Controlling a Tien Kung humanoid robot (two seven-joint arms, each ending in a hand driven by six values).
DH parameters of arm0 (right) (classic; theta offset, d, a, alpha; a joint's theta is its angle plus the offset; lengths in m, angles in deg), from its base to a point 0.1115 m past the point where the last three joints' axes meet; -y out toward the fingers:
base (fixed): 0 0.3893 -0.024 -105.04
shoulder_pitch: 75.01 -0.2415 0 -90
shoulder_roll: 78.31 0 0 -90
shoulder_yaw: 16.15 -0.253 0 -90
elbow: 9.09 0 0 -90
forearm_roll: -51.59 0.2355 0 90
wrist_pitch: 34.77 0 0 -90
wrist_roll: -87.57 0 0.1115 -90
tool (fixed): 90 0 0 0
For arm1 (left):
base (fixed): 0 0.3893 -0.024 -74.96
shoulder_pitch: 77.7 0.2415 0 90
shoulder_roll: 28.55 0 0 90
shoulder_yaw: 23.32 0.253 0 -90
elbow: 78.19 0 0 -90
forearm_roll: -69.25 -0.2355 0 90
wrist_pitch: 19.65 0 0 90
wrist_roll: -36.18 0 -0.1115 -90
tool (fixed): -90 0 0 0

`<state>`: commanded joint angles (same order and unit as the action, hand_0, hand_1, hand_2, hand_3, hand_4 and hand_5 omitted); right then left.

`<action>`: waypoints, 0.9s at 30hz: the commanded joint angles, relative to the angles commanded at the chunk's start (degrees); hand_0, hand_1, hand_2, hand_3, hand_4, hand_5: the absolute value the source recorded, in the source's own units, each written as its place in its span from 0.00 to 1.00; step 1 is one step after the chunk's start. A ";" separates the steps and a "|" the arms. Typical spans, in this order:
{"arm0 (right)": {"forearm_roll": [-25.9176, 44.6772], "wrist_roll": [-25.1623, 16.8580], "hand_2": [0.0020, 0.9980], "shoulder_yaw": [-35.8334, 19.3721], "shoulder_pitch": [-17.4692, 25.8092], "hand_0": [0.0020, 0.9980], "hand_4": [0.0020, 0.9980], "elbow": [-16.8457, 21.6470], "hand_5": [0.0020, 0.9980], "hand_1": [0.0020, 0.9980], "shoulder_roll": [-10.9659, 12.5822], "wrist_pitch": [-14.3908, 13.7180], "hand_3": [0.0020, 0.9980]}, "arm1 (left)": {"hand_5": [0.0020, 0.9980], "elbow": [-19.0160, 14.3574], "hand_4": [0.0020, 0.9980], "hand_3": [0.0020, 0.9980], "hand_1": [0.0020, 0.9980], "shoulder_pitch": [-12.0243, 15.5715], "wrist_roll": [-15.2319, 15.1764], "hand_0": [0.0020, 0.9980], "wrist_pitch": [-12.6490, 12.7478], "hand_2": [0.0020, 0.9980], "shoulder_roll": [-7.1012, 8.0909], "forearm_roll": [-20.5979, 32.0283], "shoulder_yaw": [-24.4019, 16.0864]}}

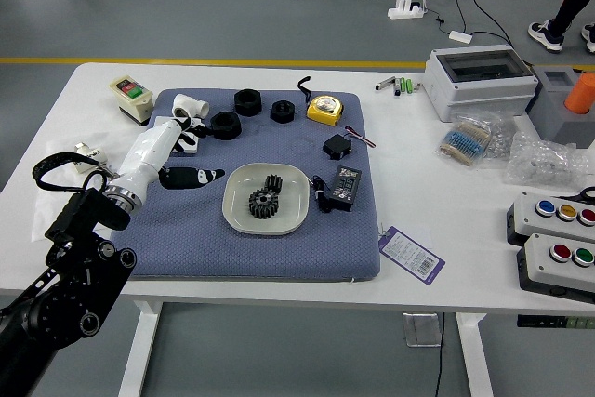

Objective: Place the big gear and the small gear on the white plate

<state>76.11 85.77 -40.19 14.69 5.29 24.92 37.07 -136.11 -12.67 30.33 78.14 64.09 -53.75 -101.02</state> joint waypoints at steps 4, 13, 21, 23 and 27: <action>-0.07 0.03 0.75 0.19 -0.15 0.69 0.79 -0.04 0.64 0.71 0.05 -0.03 0.56 | 0.23 -0.11 0.95 0.60 0.45 -0.33 1.24 0.34 -0.92 0.51 -0.12 -1.40 0.92; 0.07 -0.04 0.75 0.07 -0.16 0.69 0.79 -0.05 0.64 0.71 0.08 -0.13 0.57 | 0.34 -1.31 0.94 0.58 0.43 -0.58 5.82 0.33 -4.69 0.50 0.12 -3.97 4.57; 0.11 0.01 0.75 0.35 -0.30 0.69 0.79 -0.03 0.64 0.71 0.11 -0.15 0.56 | 0.45 -0.19 0.93 0.59 0.44 -2.52 12.38 0.32 -6.46 0.51 -0.62 -6.69 9.43; 0.07 -0.01 0.75 0.31 -0.33 0.69 0.79 -0.01 0.64 0.71 0.14 -0.15 0.56 | 0.45 0.41 0.93 0.59 0.44 -2.88 13.03 0.32 -6.48 0.51 -0.86 -6.67 9.90; 0.19 -0.05 0.75 0.33 -0.26 0.69 0.79 0.02 0.64 0.71 0.14 -0.14 0.56 | 0.48 0.80 0.93 0.59 0.42 -3.14 13.69 0.31 -6.57 0.51 -1.23 -6.26 10.14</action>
<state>76.31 85.72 -39.86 14.43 5.31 25.06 36.93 -135.30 -15.80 44.02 71.57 62.86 -60.02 -90.88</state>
